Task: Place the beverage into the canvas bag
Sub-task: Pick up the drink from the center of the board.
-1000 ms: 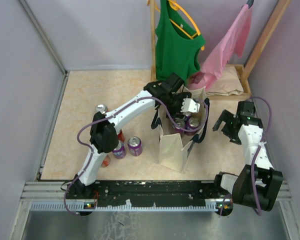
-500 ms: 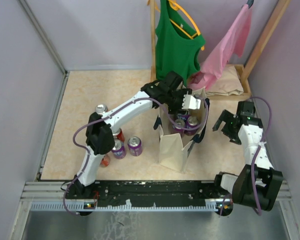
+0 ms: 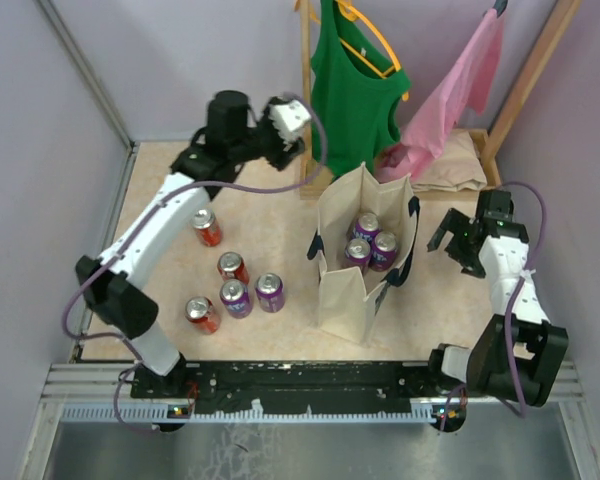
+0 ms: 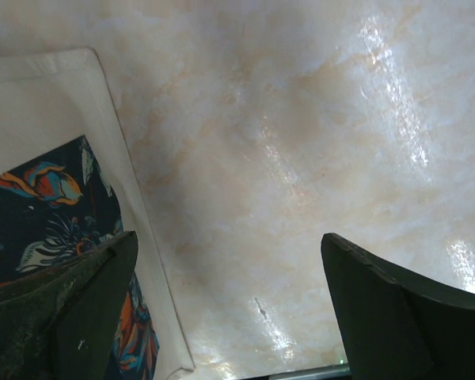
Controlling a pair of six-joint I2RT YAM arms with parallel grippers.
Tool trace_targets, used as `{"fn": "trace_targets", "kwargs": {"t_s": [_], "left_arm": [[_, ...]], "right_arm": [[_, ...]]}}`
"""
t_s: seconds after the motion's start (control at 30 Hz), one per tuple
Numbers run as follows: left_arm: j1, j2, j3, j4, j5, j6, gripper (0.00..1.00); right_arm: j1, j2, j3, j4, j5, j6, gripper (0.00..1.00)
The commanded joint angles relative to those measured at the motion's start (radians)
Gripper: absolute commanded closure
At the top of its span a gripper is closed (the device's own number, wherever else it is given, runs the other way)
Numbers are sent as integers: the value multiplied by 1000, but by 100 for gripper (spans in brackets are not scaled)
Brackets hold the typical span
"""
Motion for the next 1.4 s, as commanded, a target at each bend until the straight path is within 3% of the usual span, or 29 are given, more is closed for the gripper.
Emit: {"fn": "trace_targets", "kwargs": {"t_s": [0.0,0.13,0.3,0.57,0.83,1.0,1.37], "left_arm": [[120,-138,-143,2,-1,-174,33],[212,-210,-277,-147,-26,-230,31],[265,-194,-367,-256,-84,-314,24],[387,-26,-311,-311,-196,-362,17],[490,71,-247,-401,-202,-360,17],[463,23,-226,-405,-113,-257,18],[171,-151,-320,-732,229,83,20]], "right_arm": [[-13,10,70,21,-16,9,1],[-12,10,73,23,-19,17,1],[-12,1,61,22,-20,17,1],[-12,-59,35,-9,-14,13,1],[-11,-126,-4,-28,-4,26,1],[-12,-155,-38,-26,-7,47,1],[-12,-143,-53,-15,-10,48,1]]}}
